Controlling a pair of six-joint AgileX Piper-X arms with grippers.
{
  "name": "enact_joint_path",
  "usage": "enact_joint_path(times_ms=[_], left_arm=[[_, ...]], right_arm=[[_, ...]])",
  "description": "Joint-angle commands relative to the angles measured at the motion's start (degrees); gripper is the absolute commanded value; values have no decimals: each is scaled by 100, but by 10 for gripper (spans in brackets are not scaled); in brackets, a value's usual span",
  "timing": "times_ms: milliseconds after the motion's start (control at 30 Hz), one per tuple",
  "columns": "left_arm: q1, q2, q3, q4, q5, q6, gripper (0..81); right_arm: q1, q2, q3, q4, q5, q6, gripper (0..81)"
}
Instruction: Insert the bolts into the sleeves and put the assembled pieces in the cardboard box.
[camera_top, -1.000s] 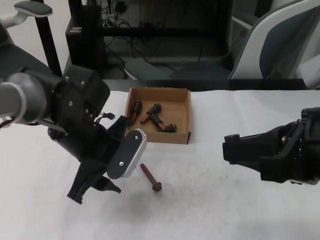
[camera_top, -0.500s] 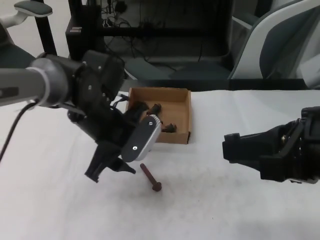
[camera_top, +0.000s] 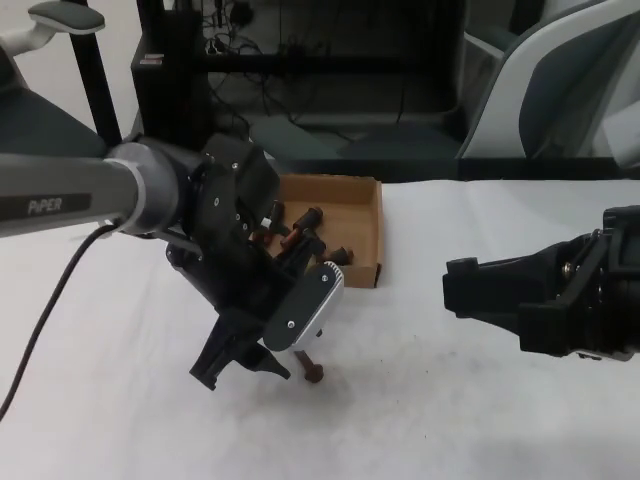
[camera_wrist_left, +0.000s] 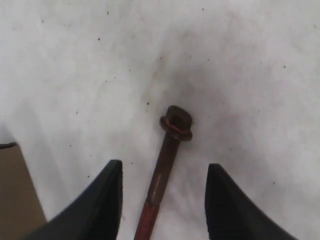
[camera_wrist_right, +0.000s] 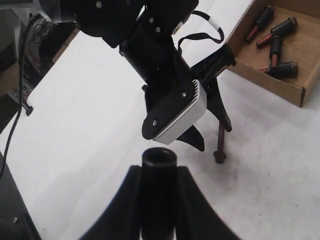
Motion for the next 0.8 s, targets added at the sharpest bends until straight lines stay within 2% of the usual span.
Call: enact_joint_path(times_ms=[0, 767], left_arm=[[-3, 45, -105, -166, 254, 604, 514], [-3, 511, -572, 338, 444, 576, 514]], right_arm=[[-33, -25, -18, -82, -30, -49, 6], [-33, 81, -18, -160, -5, -355, 6]])
